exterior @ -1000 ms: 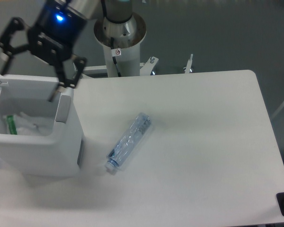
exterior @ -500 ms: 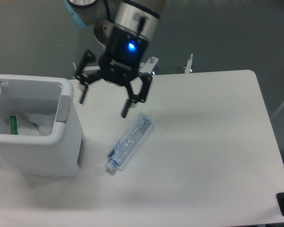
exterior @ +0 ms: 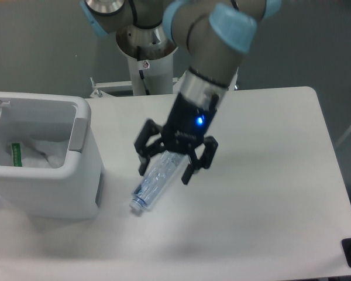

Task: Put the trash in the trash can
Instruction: 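Move the open gripper over the clear water bottle, then lower the gripper around the bottle and close on it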

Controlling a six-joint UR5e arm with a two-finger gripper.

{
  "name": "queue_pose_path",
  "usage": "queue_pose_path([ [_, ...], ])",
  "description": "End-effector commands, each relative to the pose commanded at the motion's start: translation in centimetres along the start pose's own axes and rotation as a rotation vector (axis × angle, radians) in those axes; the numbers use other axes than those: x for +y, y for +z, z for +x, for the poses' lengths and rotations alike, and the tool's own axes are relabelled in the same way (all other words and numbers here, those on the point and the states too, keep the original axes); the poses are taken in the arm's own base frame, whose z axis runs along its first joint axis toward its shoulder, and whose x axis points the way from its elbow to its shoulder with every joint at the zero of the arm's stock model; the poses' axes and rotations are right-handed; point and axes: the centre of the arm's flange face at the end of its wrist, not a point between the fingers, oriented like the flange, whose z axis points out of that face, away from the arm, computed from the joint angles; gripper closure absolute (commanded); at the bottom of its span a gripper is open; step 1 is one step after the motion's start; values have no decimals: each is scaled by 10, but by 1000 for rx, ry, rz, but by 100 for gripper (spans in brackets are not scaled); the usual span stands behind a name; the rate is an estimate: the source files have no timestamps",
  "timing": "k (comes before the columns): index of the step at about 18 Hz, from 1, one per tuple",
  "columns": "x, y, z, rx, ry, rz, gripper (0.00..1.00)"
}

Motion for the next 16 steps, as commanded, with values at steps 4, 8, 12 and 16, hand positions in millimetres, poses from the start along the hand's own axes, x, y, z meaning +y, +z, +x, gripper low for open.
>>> queue_pose_path([
  [4, 12, 21, -8, -30, 38, -55, 0],
  [8, 35, 45, -9, -39, 104, -126, 0],
  [12, 64, 73, -3, -49, 170, -215, 0],
  [16, 71, 103, 12, -95, 225, -296, 0],
])
